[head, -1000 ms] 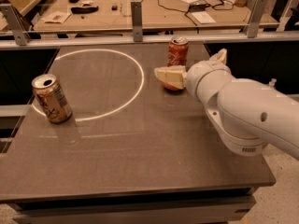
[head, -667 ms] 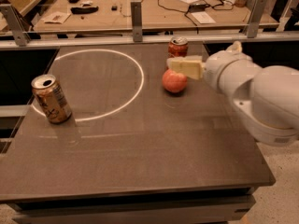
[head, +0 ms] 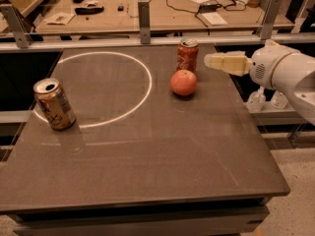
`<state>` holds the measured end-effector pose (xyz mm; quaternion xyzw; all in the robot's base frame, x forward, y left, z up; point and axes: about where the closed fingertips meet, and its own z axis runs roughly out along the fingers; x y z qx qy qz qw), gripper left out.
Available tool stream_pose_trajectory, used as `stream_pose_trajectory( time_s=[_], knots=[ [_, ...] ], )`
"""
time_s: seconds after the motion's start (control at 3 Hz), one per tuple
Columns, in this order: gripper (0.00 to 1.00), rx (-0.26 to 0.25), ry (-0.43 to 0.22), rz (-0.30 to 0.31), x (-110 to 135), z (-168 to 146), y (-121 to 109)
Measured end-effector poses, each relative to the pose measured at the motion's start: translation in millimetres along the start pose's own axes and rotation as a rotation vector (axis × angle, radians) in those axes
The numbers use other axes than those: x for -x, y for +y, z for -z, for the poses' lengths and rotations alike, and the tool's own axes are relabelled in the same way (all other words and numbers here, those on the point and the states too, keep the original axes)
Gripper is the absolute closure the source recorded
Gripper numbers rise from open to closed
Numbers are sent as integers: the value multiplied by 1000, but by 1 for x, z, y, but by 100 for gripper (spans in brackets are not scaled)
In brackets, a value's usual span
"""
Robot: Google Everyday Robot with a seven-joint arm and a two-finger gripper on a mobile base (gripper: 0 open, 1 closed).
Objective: Move apple near coke can
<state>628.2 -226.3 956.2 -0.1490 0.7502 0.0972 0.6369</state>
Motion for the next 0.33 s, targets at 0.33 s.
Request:
stream_pose_trajectory(
  time_s=[0.33],
  knots=[
    [0,84,29,11,2,-3,-15]
  ],
)
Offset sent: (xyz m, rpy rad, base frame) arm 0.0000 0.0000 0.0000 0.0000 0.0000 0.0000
